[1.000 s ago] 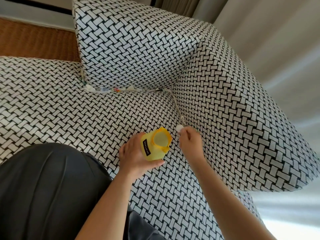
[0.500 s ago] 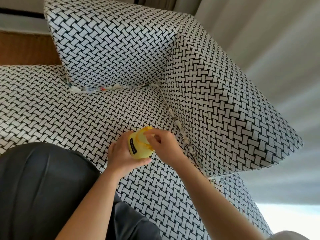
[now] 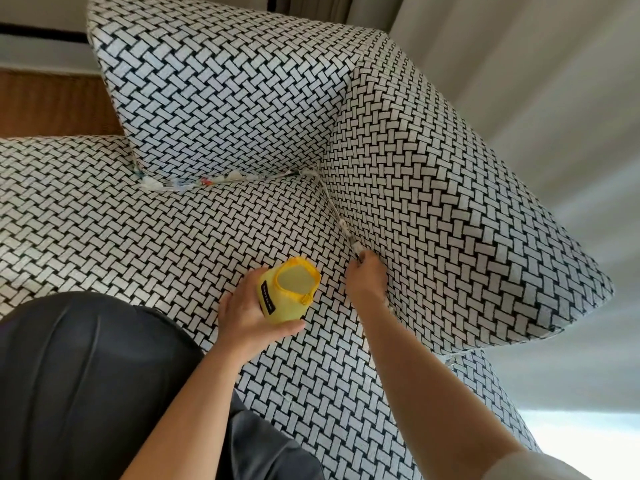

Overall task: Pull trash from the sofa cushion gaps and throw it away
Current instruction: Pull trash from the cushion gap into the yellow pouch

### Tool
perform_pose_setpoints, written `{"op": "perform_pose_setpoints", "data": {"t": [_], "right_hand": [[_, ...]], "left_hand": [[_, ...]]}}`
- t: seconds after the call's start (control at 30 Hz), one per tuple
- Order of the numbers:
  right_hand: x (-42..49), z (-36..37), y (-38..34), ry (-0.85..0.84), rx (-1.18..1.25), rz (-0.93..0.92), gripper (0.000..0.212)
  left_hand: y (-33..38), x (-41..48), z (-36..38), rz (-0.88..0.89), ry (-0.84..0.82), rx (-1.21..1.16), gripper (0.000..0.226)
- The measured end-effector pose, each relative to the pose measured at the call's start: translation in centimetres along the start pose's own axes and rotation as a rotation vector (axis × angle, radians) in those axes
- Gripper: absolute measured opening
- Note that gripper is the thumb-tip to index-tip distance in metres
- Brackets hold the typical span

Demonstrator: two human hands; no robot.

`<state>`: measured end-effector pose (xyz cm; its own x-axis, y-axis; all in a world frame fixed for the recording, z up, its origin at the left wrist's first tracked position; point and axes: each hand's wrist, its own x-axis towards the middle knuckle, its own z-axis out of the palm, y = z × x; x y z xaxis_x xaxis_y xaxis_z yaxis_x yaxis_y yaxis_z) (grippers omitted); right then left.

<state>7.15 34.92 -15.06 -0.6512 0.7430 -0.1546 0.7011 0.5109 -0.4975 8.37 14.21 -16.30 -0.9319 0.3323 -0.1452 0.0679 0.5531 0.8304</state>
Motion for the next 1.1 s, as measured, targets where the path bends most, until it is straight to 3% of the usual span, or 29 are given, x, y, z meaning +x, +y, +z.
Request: {"op": "perform_pose_setpoints", "data": {"t": [0.2, 0.47, 1.1], "right_hand": [[1.4, -0.5, -1.2, -0.017, -0.243, -0.056, 0.017], [1.3, -0.5, -1.5, -0.016, -0.562, -0.200, 0.020], [1.4, -1.0, -0.5, -0.008, -0.558, -0.226, 0.020]], "left_hand": [[-0.4, 0.4, 0.3, -0.028, -0.018, 0.005, 0.109], [-0.3, 0.2, 0.2, -0.002, 0.015, -0.041, 0.088], [-0.1, 0.2, 0.4, -0.031, 0.011, -0.011, 0.095]]}}
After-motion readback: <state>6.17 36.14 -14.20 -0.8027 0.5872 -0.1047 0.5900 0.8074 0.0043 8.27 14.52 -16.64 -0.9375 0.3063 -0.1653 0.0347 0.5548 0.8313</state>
